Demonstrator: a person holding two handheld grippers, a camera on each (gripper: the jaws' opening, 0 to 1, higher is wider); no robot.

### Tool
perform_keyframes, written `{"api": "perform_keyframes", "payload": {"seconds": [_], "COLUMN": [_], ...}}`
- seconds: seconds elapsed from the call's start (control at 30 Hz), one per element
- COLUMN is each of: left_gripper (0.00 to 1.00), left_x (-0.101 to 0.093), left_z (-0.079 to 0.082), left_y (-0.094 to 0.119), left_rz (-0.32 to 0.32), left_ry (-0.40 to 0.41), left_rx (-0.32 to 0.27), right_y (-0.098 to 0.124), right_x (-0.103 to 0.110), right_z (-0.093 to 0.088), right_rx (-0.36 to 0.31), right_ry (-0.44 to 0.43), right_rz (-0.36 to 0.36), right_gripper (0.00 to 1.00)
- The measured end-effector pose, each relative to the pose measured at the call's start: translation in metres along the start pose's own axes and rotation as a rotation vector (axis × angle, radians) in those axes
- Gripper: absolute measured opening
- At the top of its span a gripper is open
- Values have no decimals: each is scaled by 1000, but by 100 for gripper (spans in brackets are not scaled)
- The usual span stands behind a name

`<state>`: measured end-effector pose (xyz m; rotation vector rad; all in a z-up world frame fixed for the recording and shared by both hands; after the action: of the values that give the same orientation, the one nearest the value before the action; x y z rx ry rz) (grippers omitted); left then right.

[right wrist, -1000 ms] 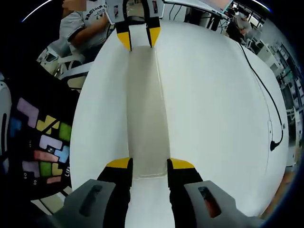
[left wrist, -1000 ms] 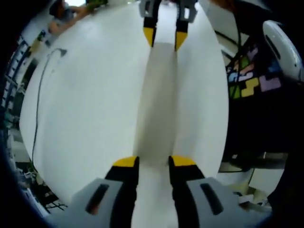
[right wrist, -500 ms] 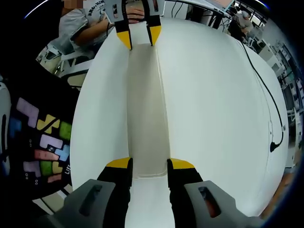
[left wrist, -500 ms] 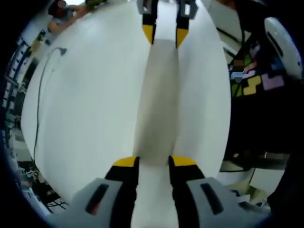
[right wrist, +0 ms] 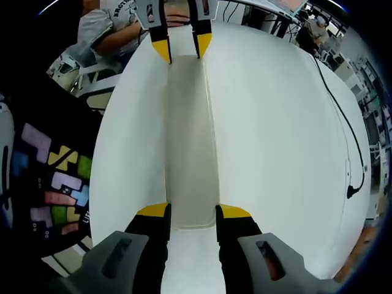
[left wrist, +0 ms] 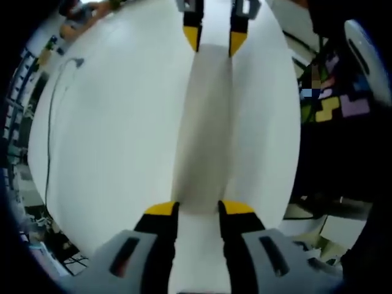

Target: Arrange the utensils inside the cutlery case until each visible utensil rests in its matching compartment.

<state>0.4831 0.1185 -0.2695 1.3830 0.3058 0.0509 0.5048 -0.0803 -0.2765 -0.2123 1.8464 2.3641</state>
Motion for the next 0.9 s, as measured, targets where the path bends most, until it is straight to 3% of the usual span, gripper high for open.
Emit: {"api": "perform_keyframes", "payload": {"seconds": [0.33,0.4,0.43,0.47,0.5,0.53,0.6,0.9], "left_gripper": [28,29,28,25,24,24,24,24], "left_x": [3,7,5,-2,-4,-5,0,1], "left_z": [-2,-2,-2,3,2,2,2,4], "left_y": [1,3,8,4,5,-4,-3,-4], "left_rz": [-29,-26,16,17,18,3,-28,-26], "left_ry": [19,20,-35,-132,-116,-26,-10,-22], "left_rx": [45,29,76,83,80,37,-30,-13], "right_y": [1,4,3,3,3,3,3,3], "right_x": [-5,-6,-5,-4,-4,-5,-5,-5], "right_z": [3,0,0,0,0,0,1,2], "right_rx": [12,19,13,11,10,11,17,3], "right_ry": [9,10,12,20,24,19,22,22], "right_rz": [22,21,17,11,10,15,22,22], "right_gripper": [30,29,29,29,29,29,29,30]}}
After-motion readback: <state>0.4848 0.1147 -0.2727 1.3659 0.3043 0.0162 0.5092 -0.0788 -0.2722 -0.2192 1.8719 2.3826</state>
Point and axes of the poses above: the point that each gripper's makers call its tool centre point, and the gripper's own axes: y roughly backward along the fingers, x roughly to its left, z roughly out of its top, the point moved 3 cm from there along y, roughly backward along the fingers, and after that the axes turned 12 degrees about -z, right-handed, at the moved point
